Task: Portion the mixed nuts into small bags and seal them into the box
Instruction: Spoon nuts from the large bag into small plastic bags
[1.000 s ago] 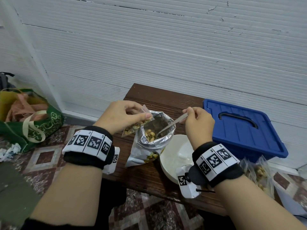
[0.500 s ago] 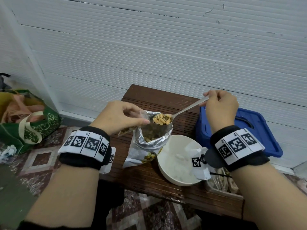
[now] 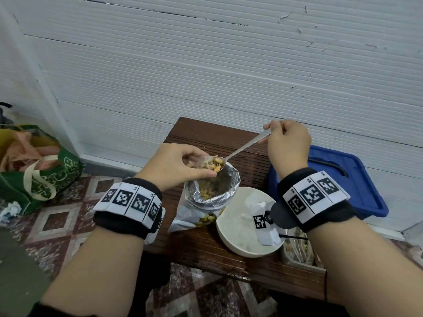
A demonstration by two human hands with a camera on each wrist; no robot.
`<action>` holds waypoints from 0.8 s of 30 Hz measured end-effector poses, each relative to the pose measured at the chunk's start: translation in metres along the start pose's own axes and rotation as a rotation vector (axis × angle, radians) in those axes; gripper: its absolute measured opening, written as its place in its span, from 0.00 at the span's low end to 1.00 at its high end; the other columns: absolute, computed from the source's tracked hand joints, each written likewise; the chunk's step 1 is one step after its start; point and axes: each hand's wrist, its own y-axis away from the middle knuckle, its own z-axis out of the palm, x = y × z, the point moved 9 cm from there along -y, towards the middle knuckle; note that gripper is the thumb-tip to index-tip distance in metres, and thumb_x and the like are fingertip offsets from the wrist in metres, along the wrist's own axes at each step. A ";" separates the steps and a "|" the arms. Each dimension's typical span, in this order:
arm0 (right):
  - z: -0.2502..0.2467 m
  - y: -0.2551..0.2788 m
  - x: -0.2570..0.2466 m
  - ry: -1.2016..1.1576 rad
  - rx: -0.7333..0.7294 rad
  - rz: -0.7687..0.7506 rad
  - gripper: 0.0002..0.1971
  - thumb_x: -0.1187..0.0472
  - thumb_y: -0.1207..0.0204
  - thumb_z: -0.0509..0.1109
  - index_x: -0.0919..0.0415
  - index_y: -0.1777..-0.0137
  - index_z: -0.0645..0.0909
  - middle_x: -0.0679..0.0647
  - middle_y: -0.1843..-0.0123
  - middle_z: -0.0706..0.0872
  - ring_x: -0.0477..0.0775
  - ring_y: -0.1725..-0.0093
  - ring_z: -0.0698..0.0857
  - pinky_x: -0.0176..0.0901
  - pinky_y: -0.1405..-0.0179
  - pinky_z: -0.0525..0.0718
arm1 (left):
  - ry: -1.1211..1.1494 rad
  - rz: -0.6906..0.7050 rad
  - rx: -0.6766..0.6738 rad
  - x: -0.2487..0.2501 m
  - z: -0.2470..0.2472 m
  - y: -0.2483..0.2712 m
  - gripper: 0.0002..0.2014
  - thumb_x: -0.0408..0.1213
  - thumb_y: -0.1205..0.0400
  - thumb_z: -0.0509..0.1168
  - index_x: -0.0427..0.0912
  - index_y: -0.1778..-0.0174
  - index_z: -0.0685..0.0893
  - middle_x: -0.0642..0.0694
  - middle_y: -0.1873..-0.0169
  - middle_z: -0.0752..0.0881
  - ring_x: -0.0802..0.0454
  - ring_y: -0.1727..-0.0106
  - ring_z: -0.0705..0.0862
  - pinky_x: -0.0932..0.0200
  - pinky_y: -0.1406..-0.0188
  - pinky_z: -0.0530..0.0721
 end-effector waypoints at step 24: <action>-0.009 0.005 -0.016 -0.114 0.059 -0.061 0.13 0.59 0.15 0.60 0.57 0.55 0.85 0.51 0.67 0.87 0.37 0.70 0.83 0.22 0.67 0.76 | -0.042 0.126 0.113 0.023 0.006 0.001 0.24 0.55 0.36 0.79 0.55 0.44 0.89 0.69 0.58 0.83 0.73 0.51 0.81 0.72 0.48 0.80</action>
